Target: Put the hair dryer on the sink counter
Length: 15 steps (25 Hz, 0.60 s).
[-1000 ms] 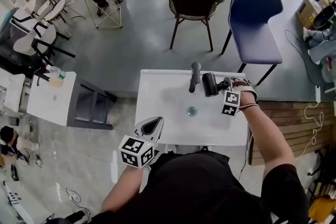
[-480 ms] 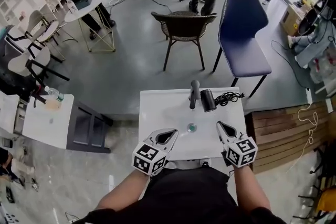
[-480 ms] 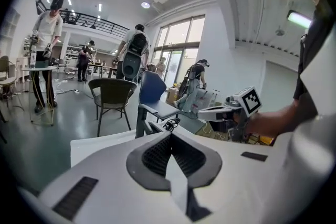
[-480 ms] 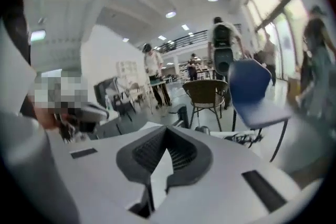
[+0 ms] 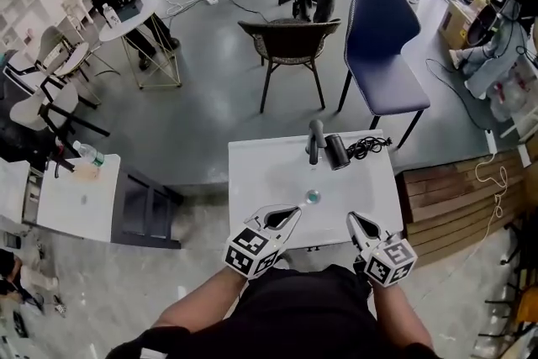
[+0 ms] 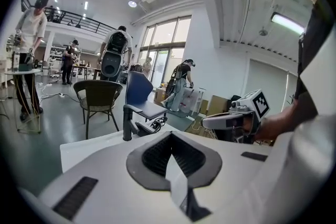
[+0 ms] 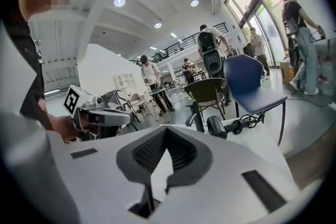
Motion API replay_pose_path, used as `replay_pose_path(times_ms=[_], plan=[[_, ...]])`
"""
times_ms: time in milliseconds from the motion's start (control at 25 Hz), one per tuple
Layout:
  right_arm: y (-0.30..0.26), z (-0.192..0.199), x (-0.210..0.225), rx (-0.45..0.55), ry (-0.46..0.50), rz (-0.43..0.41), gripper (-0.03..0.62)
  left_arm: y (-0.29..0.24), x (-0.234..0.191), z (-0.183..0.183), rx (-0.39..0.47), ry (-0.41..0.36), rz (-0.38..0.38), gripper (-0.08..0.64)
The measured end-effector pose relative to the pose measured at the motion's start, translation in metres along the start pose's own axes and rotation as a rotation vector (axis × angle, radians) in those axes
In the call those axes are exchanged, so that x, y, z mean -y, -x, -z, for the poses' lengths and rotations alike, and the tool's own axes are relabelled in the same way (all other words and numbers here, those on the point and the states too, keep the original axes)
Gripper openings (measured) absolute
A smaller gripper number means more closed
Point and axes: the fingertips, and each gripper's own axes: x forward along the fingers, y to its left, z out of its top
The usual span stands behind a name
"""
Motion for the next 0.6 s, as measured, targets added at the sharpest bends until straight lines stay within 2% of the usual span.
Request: replay_pose_path(times_ms=[320, 600], plan=[[0.021, -0.016, -0.012, 0.005, 0.059, -0.089, 0.003, 0.017, 0.022, 0.008, 0.034, 0.054, -0.114, 0.0], [0.075, -0.015, -0.003, -0.003, 0.108, -0.155, 0.004, 0.004, 0.085, 0.006, 0.073, 0.072, -0.157, 0.0]])
